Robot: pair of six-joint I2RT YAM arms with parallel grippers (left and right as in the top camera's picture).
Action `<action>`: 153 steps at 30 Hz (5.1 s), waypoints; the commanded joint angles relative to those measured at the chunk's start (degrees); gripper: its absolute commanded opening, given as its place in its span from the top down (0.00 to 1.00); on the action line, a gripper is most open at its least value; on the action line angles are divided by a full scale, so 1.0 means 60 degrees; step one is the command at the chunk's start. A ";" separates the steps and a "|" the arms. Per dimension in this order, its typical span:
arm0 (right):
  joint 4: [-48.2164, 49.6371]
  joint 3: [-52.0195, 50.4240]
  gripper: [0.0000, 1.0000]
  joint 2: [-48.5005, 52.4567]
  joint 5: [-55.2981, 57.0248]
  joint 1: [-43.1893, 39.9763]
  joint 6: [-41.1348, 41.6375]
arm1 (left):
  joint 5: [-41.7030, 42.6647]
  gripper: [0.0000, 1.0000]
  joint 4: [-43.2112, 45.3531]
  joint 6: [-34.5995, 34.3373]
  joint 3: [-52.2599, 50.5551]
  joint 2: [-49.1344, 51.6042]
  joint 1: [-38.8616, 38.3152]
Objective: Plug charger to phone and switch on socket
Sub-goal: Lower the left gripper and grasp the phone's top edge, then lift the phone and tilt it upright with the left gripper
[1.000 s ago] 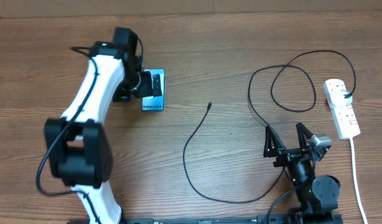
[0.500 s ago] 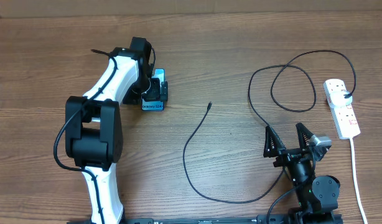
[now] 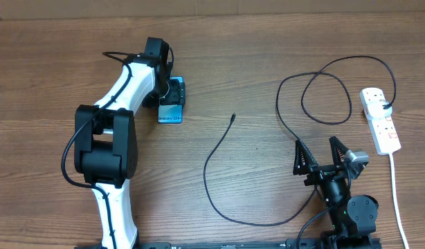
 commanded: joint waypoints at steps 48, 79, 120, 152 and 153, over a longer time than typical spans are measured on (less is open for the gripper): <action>0.0033 -0.0087 0.00 -0.0076 0.0018 0.0036 0.0000 | -0.0678 0.00 -0.1366 -0.1315 0.0066 0.0113 -0.0703; 0.0033 -0.0087 0.00 -0.0076 0.0018 0.0036 0.0000 | -0.0692 0.00 -0.2102 -0.0911 -0.1031 0.0113 -0.0758; 0.0036 -0.0087 0.00 -0.0076 0.0018 0.0036 0.0000 | -0.0692 0.01 -0.1606 -0.0914 -0.1031 0.0113 -0.0747; 0.0033 -0.0087 0.00 -0.0073 0.0018 0.0036 0.0000 | -0.0608 0.20 -0.1461 -0.1311 -0.0834 0.0113 -0.0692; 0.0033 -0.0087 0.00 -0.0073 0.0018 0.0036 0.0000 | -0.0481 0.20 -0.1479 -0.1213 -0.0834 0.0113 -0.0674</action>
